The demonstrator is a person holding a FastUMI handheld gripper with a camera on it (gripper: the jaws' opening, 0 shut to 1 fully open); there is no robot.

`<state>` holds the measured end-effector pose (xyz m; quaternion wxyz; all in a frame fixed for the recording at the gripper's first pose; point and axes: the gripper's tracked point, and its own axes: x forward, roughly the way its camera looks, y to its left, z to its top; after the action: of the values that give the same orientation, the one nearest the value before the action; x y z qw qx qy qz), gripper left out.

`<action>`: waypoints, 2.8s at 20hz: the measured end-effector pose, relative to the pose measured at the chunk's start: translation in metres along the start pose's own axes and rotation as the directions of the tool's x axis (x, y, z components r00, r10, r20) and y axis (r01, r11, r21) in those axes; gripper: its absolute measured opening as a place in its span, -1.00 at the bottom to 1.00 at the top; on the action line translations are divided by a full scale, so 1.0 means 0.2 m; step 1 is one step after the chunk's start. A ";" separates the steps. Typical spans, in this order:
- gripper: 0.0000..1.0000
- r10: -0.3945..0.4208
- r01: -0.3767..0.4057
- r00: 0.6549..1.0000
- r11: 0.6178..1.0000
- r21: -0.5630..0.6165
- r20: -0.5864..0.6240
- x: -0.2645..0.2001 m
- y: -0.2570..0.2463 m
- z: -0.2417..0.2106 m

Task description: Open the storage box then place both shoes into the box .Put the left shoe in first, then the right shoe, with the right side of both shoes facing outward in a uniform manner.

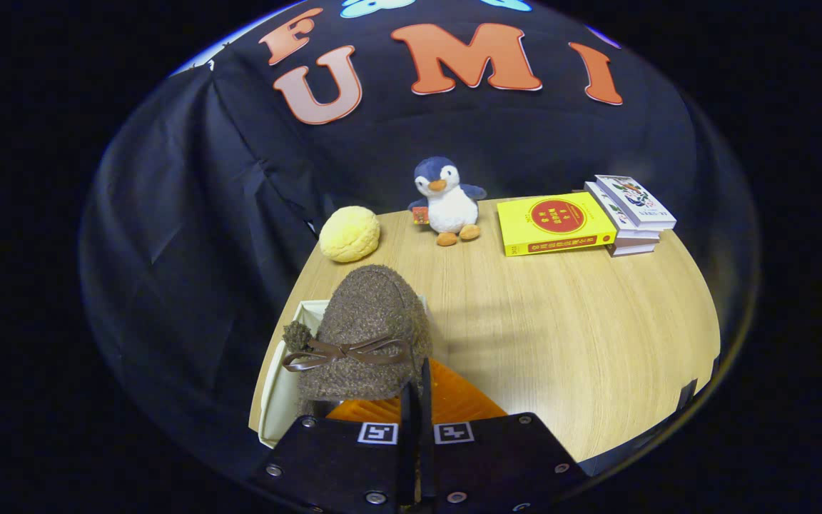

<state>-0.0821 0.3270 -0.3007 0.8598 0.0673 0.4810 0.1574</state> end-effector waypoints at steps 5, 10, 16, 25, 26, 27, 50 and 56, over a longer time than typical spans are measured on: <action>-0.92 -0.001 0.001 0.999 1.000 0.002 -0.047 0.13 0.15 -0.09; -0.89 -0.073 0.069 0.992 0.997 -0.046 -0.099 0.26 0.13 -0.21; -0.79 -0.136 0.121 0.977 0.988 -0.100 -0.163 0.37 0.10 -0.32; -0.32 0.032 -0.054 0.969 0.995 -0.087 -0.243 0.19 0.19 -0.36; -0.28 0.051 -0.072 0.974 0.994 -0.087 -0.222 0.15 0.19 -0.32; -0.19 0.073 -0.092 0.979 0.991 -0.094 -0.189 0.11 0.18 -0.26; 0.94 0.101 0.076 0.767 0.966 -0.247 0.633 -1.07 -0.70 0.81; 0.94 0.080 0.141 0.647 0.965 -0.222 0.758 -1.25 -0.92 0.87</action>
<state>-0.0192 0.0764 -0.0568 0.9855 0.0050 0.0517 0.1617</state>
